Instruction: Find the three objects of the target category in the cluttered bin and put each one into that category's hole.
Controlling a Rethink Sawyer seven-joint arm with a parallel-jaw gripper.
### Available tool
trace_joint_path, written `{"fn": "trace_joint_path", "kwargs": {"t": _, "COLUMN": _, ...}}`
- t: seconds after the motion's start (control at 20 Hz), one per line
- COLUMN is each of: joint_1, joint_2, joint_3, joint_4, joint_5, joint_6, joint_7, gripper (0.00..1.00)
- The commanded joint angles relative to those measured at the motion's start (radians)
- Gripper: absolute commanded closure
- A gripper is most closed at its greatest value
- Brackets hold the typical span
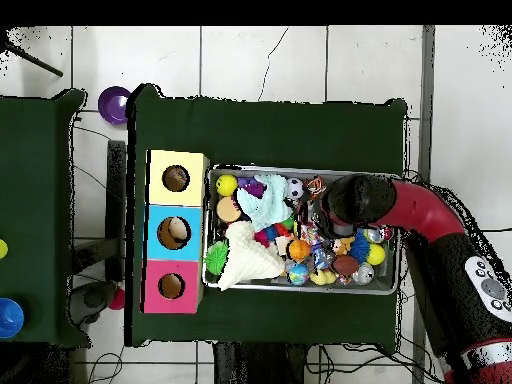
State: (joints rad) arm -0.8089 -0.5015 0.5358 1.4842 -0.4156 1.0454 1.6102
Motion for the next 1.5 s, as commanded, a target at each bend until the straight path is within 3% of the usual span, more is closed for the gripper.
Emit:
{"fn": "trace_joint_path", "kwargs": {"t": 0.05, "joint_1": 0.022, "joint_2": -0.149, "joint_3": 0.096, "joint_4": 0.095, "joint_5": 0.087, "joint_6": 0.186, "joint_7": -0.138, "gripper": 1.0}}
{"fn": "trace_joint_path", "kwargs": {"t": 0.25, "joint_1": 0.031, "joint_2": -0.192, "joint_3": 0.1, "joint_4": 0.096, "joint_5": 0.119, "joint_6": 0.176, "joint_7": -0.086, "gripper": 1.0}}
{"fn": "trace_joint_path", "kwargs": {"t": 0.5, "joint_1": 0.059, "joint_2": -0.194, "joint_3": 0.092, "joint_4": 0.105, "joint_5": 0.204, "joint_6": 0.06, "joint_7": 0.056, "gripper": 1.0}}
{"fn": "trace_joint_path", "kwargs": {"t": 0.7, "joint_1": 0.101, "joint_2": -0.204, "joint_3": 0.063, "joint_4": 0.117, "joint_5": 0.239, "joint_6": 0.012, "joint_7": 0.11, "gripper": 1.0}}
{"fn": "trace_joint_path", "kwargs": {"t": 1.05, "joint_1": 0.205, "joint_2": -0.228, "joint_3": -0.015, "joint_4": 0.145, "joint_5": 0.222, "joint_6": -0.074, "joint_7": 0.207, "gripper": 1.0}}
{"fn": "trace_joint_path", "kwargs": {"t": 1.5, "joint_1": 0.37, "joint_2": -0.225, "joint_3": -0.15, "joint_4": 0.101, "joint_5": 0.203, "joint_6": -0.124, "joint_7": 0.315, "gripper": 1.0}}
